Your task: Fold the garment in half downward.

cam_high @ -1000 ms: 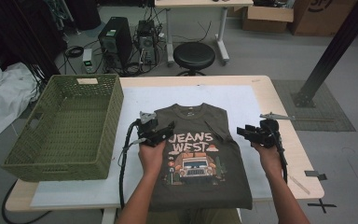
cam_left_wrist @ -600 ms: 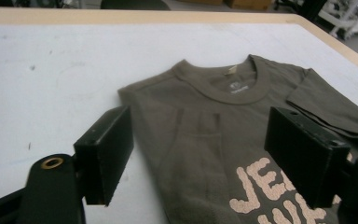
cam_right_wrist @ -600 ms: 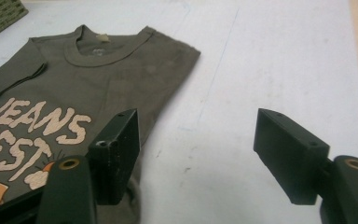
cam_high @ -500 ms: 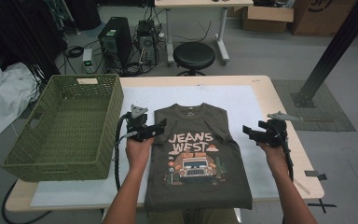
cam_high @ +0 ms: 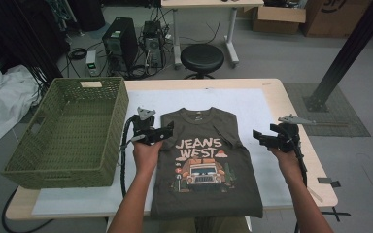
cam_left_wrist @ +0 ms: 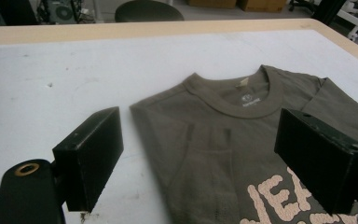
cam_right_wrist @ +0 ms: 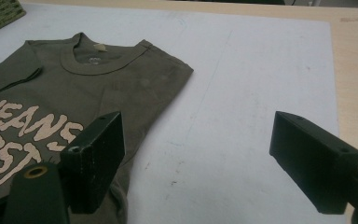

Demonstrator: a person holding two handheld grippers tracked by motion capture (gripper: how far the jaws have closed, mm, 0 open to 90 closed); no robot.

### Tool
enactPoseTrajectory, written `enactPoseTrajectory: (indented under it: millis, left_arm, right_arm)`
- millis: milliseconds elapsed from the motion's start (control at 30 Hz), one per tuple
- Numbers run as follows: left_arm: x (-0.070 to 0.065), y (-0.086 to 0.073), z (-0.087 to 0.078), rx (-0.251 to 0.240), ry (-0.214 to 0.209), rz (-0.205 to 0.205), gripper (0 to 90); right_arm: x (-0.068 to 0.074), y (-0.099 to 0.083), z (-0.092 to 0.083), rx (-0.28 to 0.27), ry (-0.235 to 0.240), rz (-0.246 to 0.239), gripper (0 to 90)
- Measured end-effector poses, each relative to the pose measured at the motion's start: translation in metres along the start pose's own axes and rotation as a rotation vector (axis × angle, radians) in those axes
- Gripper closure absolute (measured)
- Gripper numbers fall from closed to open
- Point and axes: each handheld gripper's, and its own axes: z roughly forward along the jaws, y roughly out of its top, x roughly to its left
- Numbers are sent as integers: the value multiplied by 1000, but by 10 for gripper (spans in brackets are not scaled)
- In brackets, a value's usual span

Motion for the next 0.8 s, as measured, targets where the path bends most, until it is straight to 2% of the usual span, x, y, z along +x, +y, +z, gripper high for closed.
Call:
enactPoseTrajectory:
  millis: [100, 200, 300, 400, 500, 567, 700, 800]
  left_arm:
    - [2, 2, 5, 12, 6, 6, 159]
    - [6, 6, 12, 21, 8, 3, 159]
    - [10, 11, 20, 26, -3, 17, 167]
    - [17, 15, 32, 26, -14, 14, 186]
    - [23, 18, 48, 73, -7, 22, 204]
    - [26, 17, 59, 92, -9, 28, 249]
    - [33, 12, 80, 144, -13, 49, 279]
    - [36, 9, 90, 150, 9, 46, 308]
  right_arm:
    - [0, 1, -2, -1, 5, -15, 183]
    - [-2, 1, -4, -10, 9, -11, 178]
    - [-3, 2, -4, -12, 6, -6, 163]
    - [-4, 2, -3, -6, 9, -4, 163]
    - [-5, 1, -2, 0, 14, 1, 163]
    - [-6, 0, -2, 3, 13, 4, 163]
    - [-6, -2, 0, 13, 14, 2, 163]
    - [-7, -3, 1, 20, 16, -1, 164]
